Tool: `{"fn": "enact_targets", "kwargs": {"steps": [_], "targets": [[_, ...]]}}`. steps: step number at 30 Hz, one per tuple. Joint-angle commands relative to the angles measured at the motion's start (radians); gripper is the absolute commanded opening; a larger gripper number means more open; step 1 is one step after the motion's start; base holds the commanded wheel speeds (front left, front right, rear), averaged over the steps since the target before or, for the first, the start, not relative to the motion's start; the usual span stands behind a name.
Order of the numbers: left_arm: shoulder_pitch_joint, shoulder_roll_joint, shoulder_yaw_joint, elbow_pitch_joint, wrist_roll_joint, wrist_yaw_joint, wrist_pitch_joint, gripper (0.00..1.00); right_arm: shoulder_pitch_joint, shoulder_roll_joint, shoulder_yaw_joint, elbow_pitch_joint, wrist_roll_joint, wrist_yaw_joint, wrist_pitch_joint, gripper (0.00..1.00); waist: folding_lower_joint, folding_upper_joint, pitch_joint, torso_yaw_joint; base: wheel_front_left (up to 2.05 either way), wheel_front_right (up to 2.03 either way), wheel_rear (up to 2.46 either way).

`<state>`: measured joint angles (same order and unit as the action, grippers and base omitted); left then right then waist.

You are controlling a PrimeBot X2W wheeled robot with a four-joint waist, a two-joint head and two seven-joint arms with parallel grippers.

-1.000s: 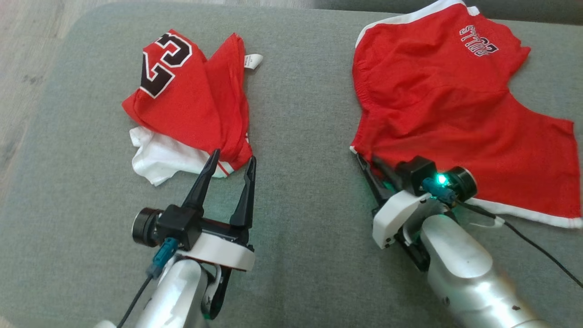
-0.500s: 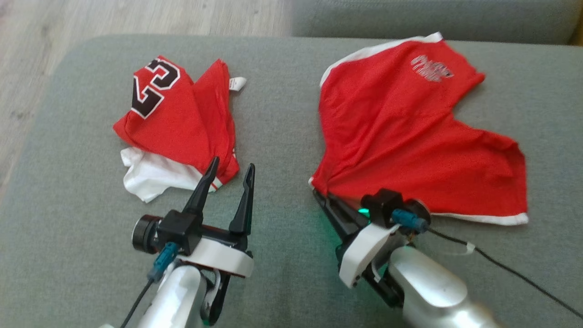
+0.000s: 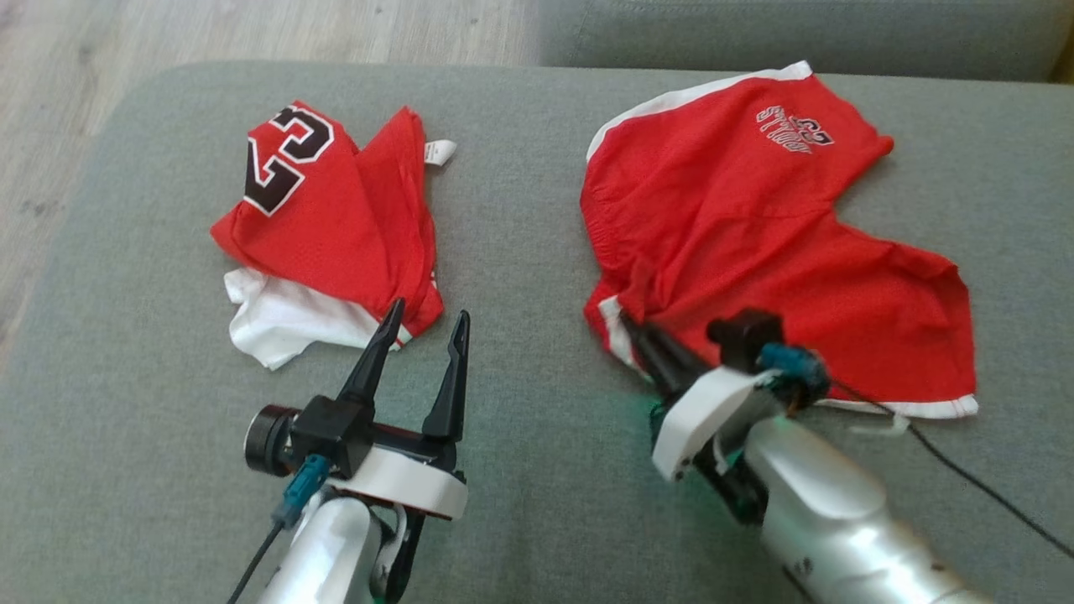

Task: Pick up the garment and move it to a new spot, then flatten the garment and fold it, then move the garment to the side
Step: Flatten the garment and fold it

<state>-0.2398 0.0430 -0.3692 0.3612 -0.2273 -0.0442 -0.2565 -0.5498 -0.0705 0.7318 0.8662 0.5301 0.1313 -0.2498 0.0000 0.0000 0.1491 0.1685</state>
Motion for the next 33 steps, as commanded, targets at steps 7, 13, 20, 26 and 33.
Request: {"fn": "enact_targets", "kwargs": {"steps": [7,13,20,26,33], "targets": [[-0.047,0.007,0.027,-0.032,0.007,0.0,-0.005,1.0,-0.071,0.011,-0.034,0.1,-0.025,-0.001,-0.012,0.93,0.0,0.0,0.027,0.004,0.0,0.0,0.0],[-0.057,0.007,0.036,-0.029,0.009,0.002,-0.005,1.0,-0.083,0.015,-0.079,0.075,-0.092,-0.001,-0.012,1.0,0.0,0.0,0.029,-0.026,0.0,0.0,0.0],[-0.051,0.007,0.056,-0.026,0.016,0.002,-0.005,1.0,-0.019,-0.009,-0.194,-0.091,-0.21,-0.001,-0.012,1.0,0.0,0.0,0.01,-0.075,0.0,0.0,0.0],[-0.035,0.007,0.08,-0.027,0.024,-0.001,-0.005,1.0,0.138,-0.021,-0.411,-0.289,-0.286,-0.001,-0.012,1.0,0.0,0.0,-0.017,-0.125,0.0,0.0,0.0],[-0.021,0.007,0.091,-0.035,0.026,-0.009,-0.005,1.0,0.32,0.003,-0.708,-0.447,-0.419,-0.001,-0.012,1.0,0.0,0.0,-0.032,-0.163,0.0,0.0,0.0]]}}
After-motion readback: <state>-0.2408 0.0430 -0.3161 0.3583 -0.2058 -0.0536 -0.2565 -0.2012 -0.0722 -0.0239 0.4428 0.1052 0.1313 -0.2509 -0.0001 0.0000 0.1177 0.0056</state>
